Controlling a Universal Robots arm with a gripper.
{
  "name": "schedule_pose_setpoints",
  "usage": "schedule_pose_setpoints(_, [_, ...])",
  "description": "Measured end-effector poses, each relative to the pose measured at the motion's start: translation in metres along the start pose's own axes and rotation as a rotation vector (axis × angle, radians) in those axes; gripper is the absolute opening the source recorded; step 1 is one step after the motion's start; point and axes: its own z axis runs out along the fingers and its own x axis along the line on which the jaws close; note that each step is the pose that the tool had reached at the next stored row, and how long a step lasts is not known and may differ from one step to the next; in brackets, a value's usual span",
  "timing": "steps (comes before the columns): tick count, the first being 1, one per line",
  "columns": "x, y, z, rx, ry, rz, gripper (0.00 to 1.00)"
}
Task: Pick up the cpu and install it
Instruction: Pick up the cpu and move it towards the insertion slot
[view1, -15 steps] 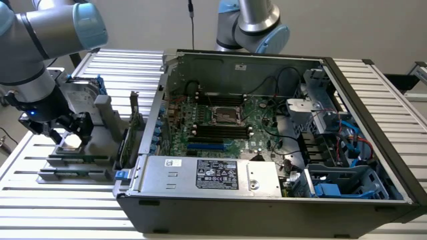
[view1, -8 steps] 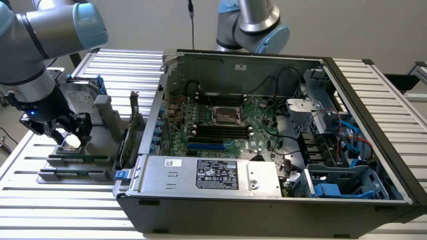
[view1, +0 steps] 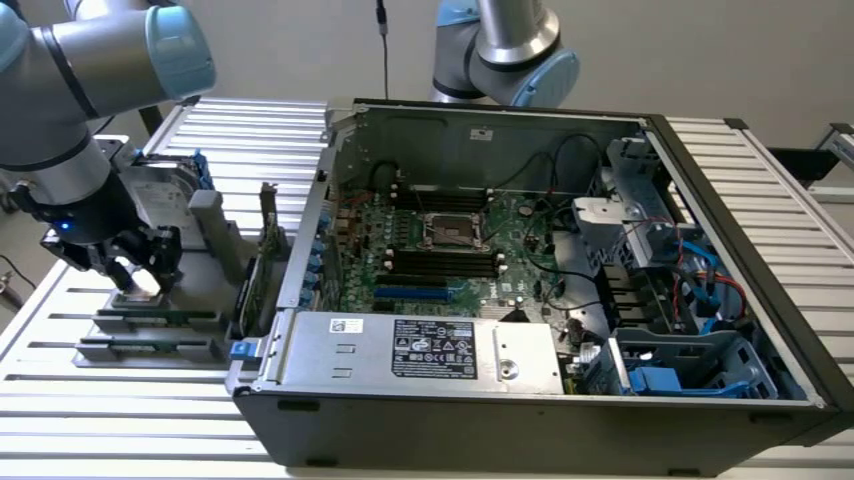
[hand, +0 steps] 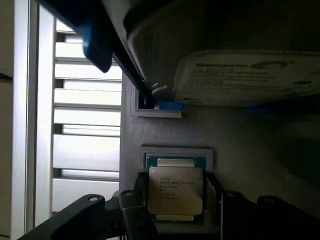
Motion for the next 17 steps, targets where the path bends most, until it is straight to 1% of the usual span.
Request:
schedule_pose_setpoints(2, [0.000, 0.0001, -0.0012, -0.0001, 0.0013, 0.000, 0.55])
schedule_pose_setpoints(6, [0.000, 0.0002, -0.0056, -0.0001, 0.0057, 0.000, 0.55])
schedule_pose_setpoints(10, [0.000, 0.0006, -0.0131, -0.0002, 0.0112, 0.001, 0.55])
schedule_pose_setpoints(14, [0.000, 0.0013, -0.0275, 0.0000, 0.0152, 0.001, 0.55])
schedule_pose_setpoints(17, [0.000, 0.0021, -0.0412, 0.0018, 0.0159, 0.001, 0.55])
